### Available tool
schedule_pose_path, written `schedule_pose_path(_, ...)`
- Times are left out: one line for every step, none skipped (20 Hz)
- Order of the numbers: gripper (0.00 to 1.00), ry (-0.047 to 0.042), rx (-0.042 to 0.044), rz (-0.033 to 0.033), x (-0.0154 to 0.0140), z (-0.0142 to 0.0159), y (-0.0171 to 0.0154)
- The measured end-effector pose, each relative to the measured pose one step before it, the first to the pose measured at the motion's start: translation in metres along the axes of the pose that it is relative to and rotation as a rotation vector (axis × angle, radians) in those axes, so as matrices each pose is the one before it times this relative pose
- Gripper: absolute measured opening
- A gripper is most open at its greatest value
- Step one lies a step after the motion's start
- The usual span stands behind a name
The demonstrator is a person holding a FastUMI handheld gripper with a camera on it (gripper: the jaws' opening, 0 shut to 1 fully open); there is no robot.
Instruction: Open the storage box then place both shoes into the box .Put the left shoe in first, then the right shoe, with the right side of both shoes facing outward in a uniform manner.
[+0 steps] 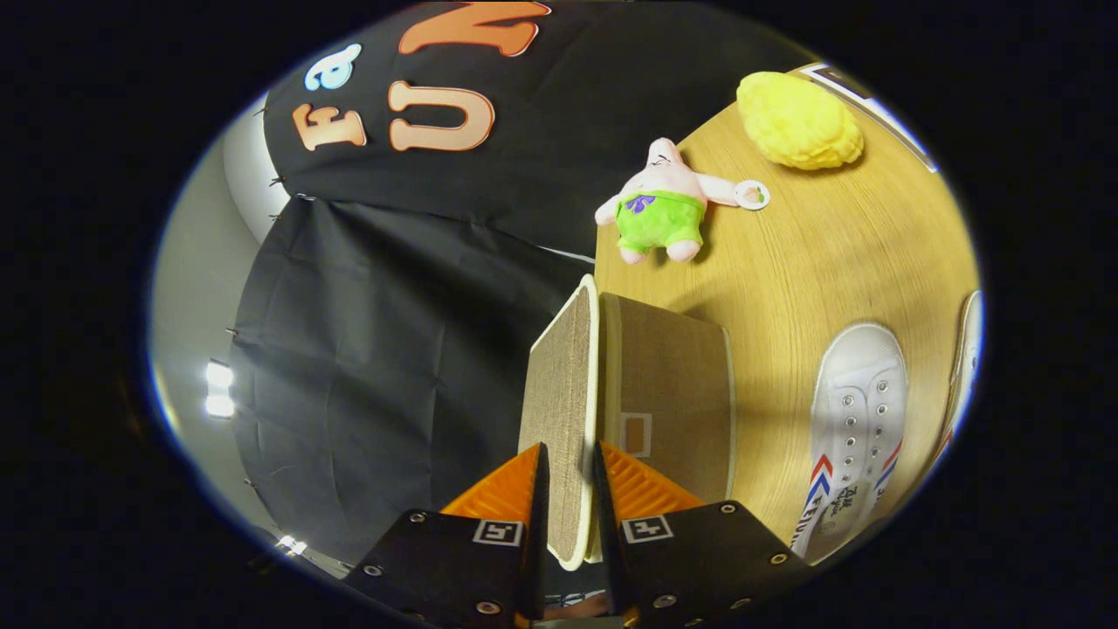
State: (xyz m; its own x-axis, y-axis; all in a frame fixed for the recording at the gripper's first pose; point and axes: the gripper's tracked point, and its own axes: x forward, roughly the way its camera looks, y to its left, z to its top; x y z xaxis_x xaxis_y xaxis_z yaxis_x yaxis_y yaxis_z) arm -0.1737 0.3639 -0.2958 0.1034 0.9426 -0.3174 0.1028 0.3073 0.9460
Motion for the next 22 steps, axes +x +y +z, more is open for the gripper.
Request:
schedule_pose_path(0.22,0.00659,0.00606,0.01360,0.00159,-0.00207,0.00392)
schedule_pose_path(0.20,0.00637,0.01182,0.01790,0.00162,-0.00137,0.00466)
schedule_pose_path(0.19,0.00426,0.00207,-0.00678,0.00310,-0.00100,-0.00155)
schedule_pose_path(0.19,0.01294,-0.00755,-0.03578,0.00330,-0.00313,-0.01041)
schedule_pose_path(0.18,0.01076,-0.00047,-0.02973,0.00286,-0.00384,-0.00772)
schedule_pose_path(0.19,0.00704,-0.00631,-0.03158,0.00392,-0.00297,-0.00901)
schedule_pose_path(0.19,0.00734,-0.00338,-0.01017,0.00328,-0.00344,-0.00382)
schedule_pose_path(0.19,0.01603,0.00904,-0.00219,0.00332,-0.00395,-0.00118)
schedule_pose_path(0.19,0.01941,0.02309,0.00227,0.00145,-0.00430,0.00114)
schedule_pose_path(0.19,0.04209,0.03600,0.00744,0.00140,-0.00729,0.00376)
schedule_pose_path(0.19,0.02858,0.03688,0.02004,-0.00126,-0.00634,0.00800)
schedule_pose_path(0.12,-0.01277,0.00231,0.01258,-0.00108,0.00408,0.00746)
schedule_pose_path(0.04,-0.01364,-0.00574,0.00386,-0.00170,0.00436,0.00820)
schedule_pose_path(0.01,-0.01040,-0.01279,0.02198,-0.00195,0.00242,0.01353)
schedule_pose_path(0.01,-0.00568,-0.01393,0.02728,-0.00462,0.00140,0.01685)
schedule_pose_path(0.01,-0.00363,-0.02615,0.02656,-0.00249,0.00267,0.01808)
schedule_pose_path(0.01,-0.01243,-0.02734,0.01892,-0.00146,0.00414,0.01698)
schedule_pose_path(0.01,-0.00774,-0.02151,0.01626,0.00104,0.00390,0.01785)
schedule_pose_path(0.01,0.00030,-0.02428,0.01786,0.00226,0.00025,0.01570)
schedule_pose_path(0.01,0.00705,-0.02164,0.01321,0.00524,-0.00055,0.01368)
schedule_pose_path(0.02,0.01023,-0.02296,0.00930,0.00733,-0.00213,0.01276)
schedule_pose_path(0.02,0.01390,-0.02435,0.00215,0.01029,-0.00145,0.01156)
